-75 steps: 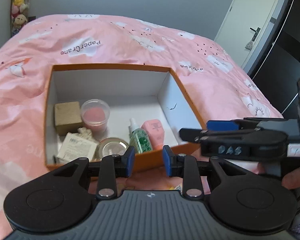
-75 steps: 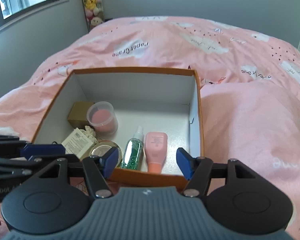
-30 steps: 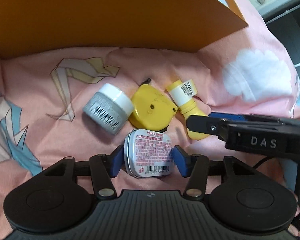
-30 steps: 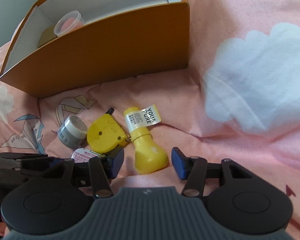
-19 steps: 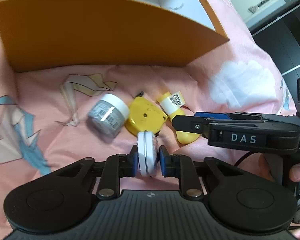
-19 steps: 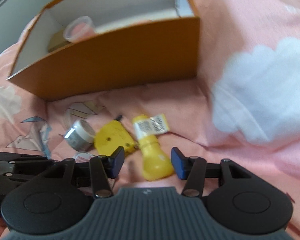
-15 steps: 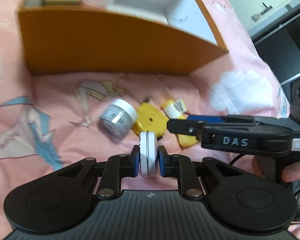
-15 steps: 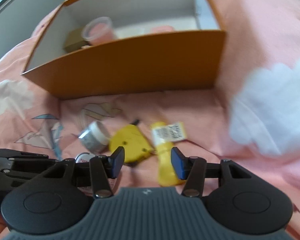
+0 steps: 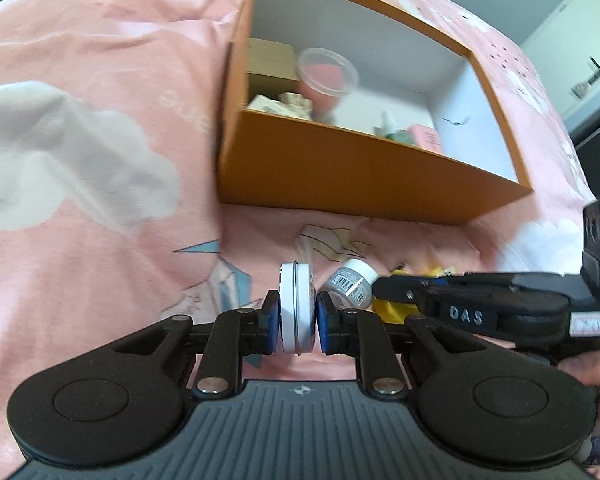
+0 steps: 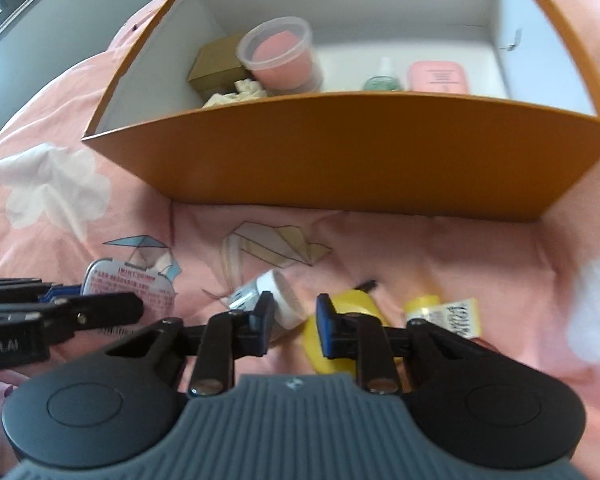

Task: Organize rigid objects
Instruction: 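Grasp the pink-labeled tin with the left tool while right tool moves to white jar, then grasp the white-lidded jar with the right tool while left tool lifts the tin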

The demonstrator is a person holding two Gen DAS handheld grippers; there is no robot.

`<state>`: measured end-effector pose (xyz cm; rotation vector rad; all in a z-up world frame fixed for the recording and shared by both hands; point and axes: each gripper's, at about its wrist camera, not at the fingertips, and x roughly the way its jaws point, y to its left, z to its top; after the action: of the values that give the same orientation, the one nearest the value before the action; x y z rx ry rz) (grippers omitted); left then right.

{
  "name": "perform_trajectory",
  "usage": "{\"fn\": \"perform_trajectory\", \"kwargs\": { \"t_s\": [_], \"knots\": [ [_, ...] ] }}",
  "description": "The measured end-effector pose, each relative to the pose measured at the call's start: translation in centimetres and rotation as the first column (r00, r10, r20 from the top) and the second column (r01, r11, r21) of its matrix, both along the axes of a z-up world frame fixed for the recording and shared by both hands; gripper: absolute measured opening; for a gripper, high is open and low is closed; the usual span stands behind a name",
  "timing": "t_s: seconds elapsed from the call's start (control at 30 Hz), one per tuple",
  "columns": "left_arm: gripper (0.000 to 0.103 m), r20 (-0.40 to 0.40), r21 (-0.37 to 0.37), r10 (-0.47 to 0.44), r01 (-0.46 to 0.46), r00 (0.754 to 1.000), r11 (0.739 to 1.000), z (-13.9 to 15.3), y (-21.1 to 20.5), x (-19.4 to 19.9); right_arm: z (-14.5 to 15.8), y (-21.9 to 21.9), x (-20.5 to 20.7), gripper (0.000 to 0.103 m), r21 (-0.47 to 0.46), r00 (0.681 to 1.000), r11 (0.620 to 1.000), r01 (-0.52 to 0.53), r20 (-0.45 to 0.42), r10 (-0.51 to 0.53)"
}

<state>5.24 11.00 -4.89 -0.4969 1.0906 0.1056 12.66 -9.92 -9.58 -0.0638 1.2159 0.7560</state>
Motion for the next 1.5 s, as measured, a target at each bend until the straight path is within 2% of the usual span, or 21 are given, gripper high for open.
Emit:
{"fn": "perform_trajectory", "kwargs": {
  "t_s": [0.13, 0.3, 0.37, 0.47, 0.53, 0.6, 0.73, 0.87, 1.03, 1.3, 1.5],
  "knots": [
    [0.021, -0.011, 0.0, 0.012, -0.012, 1.0, 1.0, -0.5, 0.0, 0.2, -0.4, 1.1, -0.8, 0.002, 0.022, 0.998, 0.998, -0.057, -0.033, 0.058],
    [0.021, -0.023, 0.001, 0.027, -0.027, 0.999, 1.0, -1.0, 0.2, 0.0, -1.3, 2.5, -1.7, 0.002, 0.024, 0.991, 0.993, -0.116, -0.063, 0.117],
    [0.021, -0.024, 0.0, 0.03, -0.03, 0.999, 1.0, -1.0, 0.2, 0.0, -1.1, 2.4, -1.7, 0.007, 0.019, 0.993, 0.994, -0.108, -0.054, 0.109],
    [0.021, -0.023, -0.009, 0.027, -0.027, 0.999, 1.0, -1.2, 0.1, 0.3, -0.3, 1.3, -1.2, 0.016, 0.023, 0.999, 0.999, -0.043, -0.031, 0.044],
    [0.021, -0.015, -0.009, 0.019, -0.02, 1.0, 1.0, -1.2, -0.1, 0.6, -0.3, 0.3, -0.5, 0.033, 0.053, 0.998, 0.998, 0.012, -0.058, -0.009],
    [0.021, -0.012, -0.004, 0.016, -0.016, 1.0, 1.0, -1.2, -0.3, 0.9, -0.6, -0.3, 0.3, 0.039, 0.078, 0.993, 0.995, 0.064, -0.104, -0.056],
    [0.021, -0.01, 0.028, 0.009, -0.008, 1.0, 1.0, -1.1, -0.6, 1.3, -1.7, -0.6, 1.7, 0.039, 0.11, 0.976, 0.986, 0.124, -0.192, -0.101],
    [0.021, -0.017, 0.028, 0.017, -0.017, 1.0, 0.999, -1.2, -0.3, 1.4, -3.5, -0.2, 3.0, 0.044, 0.138, 0.943, 0.973, 0.185, -0.304, -0.136],
    [0.021, -0.028, 0.028, 0.023, -0.023, 0.999, 0.999, -1.6, 0.0, 1.5, -5.0, 0.9, 3.7, 0.046, 0.154, 0.92, 0.966, 0.206, -0.366, -0.138],
    [0.021, -0.028, 0.022, 0.027, -0.027, 0.999, 0.999, -1.6, 0.2, 1.4, -3.7, 1.4, 3.3, 0.044, 0.149, 0.946, 0.977, 0.151, -0.309, -0.099],
    [0.021, 0.009, -0.027, 0.026, -0.026, 1.0, 0.999, 0.1, 0.5, 1.0, -0.5, 0.8, 2.1, 0.043, 0.13, 0.983, 0.989, 0.077, -0.173, -0.054]
  ]
}}
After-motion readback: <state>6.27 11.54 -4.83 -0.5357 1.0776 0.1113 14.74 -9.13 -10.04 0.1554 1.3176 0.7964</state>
